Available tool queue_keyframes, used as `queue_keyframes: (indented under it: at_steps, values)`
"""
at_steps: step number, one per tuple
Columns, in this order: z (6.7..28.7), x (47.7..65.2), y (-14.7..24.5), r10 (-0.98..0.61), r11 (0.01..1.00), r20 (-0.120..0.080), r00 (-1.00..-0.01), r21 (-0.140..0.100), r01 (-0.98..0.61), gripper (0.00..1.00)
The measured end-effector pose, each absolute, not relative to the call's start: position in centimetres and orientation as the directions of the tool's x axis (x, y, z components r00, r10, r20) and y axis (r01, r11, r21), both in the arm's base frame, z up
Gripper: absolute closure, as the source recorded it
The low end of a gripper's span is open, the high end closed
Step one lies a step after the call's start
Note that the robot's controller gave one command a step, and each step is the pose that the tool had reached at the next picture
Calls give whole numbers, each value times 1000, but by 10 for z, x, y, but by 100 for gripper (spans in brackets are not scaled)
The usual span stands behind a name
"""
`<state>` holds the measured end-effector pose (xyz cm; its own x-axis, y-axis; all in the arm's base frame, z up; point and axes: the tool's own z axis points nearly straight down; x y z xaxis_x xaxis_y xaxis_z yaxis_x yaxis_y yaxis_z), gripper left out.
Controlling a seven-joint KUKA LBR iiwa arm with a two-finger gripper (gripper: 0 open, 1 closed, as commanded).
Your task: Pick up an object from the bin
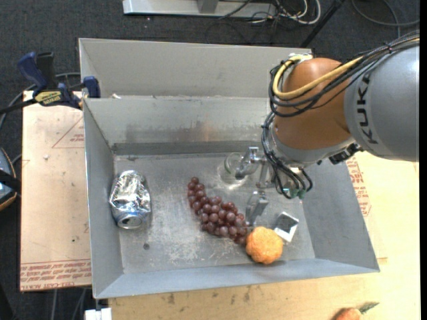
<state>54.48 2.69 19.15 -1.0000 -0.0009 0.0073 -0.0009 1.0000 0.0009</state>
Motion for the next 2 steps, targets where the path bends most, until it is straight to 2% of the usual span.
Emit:
queue_keyframes:
  at_steps: [1,2]
  values:
    - [196,547,27,0,1000,-1,-1000,1,0,0]
    - [126,539,40,28,1000,-5,-1000,2,28,0]
